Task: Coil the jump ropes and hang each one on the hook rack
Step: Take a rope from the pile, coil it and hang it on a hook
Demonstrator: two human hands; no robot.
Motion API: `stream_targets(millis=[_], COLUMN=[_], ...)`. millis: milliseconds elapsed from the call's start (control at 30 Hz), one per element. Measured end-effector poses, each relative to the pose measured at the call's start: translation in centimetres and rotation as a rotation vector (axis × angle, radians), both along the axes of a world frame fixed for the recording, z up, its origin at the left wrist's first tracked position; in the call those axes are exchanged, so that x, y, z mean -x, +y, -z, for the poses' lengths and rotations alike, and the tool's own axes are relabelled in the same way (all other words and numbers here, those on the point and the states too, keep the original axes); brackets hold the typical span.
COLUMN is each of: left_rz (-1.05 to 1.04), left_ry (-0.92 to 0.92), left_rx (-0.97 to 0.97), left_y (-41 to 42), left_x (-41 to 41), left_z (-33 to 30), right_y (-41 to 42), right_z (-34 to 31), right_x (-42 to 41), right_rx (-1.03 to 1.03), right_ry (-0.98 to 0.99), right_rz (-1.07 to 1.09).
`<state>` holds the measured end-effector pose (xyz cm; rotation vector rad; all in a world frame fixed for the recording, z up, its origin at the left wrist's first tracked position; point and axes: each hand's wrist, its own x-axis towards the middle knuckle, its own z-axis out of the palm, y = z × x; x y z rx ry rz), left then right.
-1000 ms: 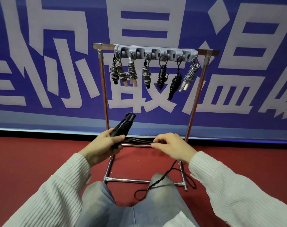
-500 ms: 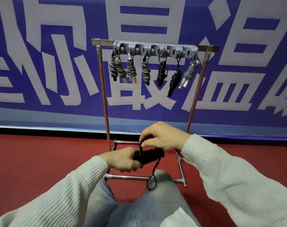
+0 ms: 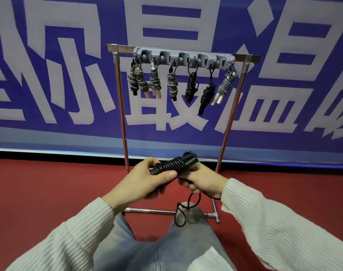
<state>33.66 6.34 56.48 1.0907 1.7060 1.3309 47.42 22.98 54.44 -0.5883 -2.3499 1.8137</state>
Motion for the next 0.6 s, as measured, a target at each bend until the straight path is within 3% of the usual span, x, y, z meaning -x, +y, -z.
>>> stream_targets(millis=[133, 233, 267, 433, 600], left_rz=[0.050, 0.078, 0.065, -0.137, -0.175], left_ry=[-0.367, -0.773, -0.810, -0.387, -0.312], left_rx=[-0.073, -0.110, -0.126, -0.065, -0.091], left_y=[0.6, 0.7, 0.9, 1.7, 2.0], left_x=[0.3, 0.6, 0.7, 0.0, 0.4], left_z=[0.6, 0.2, 0.2, 0.7, 0.3], right_y=[-1.4, -1.4, -1.4, -1.4, -2.3], right_z=[0.8, 1.0, 1.0, 0.8, 0.4], right_x=[0.4, 0.5, 0.6, 1.2, 1.8], right_rx=[0.008, 0.016, 0.007, -0.027, -0.012], right_ry=[-0.029, -0.010, -0.001, -0.003, 0.019], right_rz=[0.000, 0.020, 0.027, 0.042, 0.044])
